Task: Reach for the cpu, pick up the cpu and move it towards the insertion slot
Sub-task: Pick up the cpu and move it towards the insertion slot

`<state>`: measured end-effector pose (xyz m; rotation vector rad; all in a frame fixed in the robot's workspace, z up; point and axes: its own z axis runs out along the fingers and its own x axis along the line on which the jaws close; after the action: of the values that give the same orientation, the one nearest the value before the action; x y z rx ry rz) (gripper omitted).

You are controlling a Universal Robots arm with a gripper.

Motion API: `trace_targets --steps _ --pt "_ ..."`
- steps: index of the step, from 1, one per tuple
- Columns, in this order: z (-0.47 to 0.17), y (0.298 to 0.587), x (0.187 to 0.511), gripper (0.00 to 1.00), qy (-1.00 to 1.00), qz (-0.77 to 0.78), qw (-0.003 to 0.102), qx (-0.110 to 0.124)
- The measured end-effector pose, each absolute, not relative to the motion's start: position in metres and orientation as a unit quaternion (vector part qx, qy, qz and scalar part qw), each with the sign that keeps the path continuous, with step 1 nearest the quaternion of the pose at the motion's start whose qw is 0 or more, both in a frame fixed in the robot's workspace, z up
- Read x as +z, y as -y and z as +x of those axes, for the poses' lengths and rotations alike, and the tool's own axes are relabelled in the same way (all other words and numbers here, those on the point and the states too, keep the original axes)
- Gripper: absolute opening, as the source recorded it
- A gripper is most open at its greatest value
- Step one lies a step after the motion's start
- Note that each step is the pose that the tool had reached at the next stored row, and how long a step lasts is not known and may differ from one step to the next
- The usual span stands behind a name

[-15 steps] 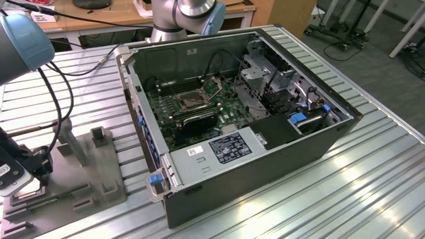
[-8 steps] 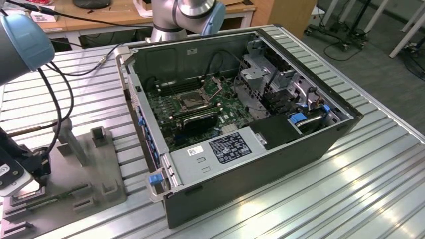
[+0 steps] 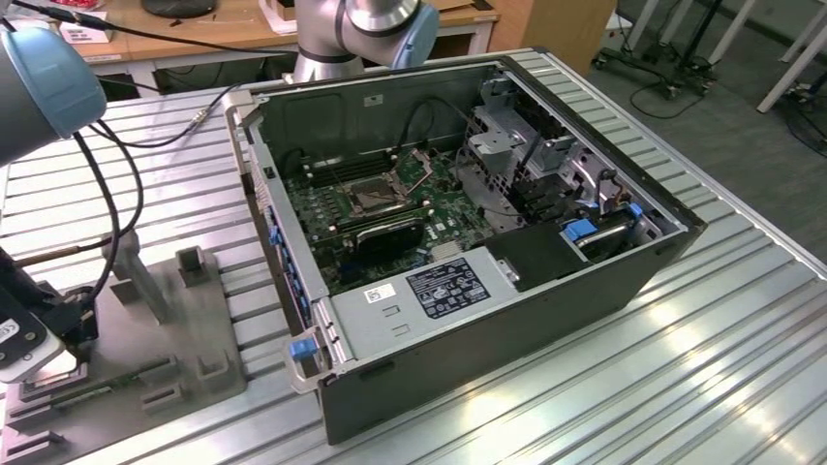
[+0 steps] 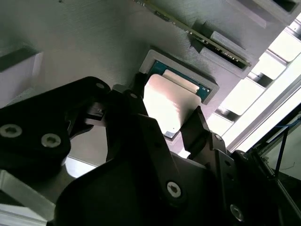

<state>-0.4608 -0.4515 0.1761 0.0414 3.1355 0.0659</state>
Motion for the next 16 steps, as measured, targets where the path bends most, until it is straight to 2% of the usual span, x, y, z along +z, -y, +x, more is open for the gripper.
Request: trace_targets --steps 16 --pt "-0.4608 0.4515 0.1859 0.55 -1.000 0.013 0.003 0.020"
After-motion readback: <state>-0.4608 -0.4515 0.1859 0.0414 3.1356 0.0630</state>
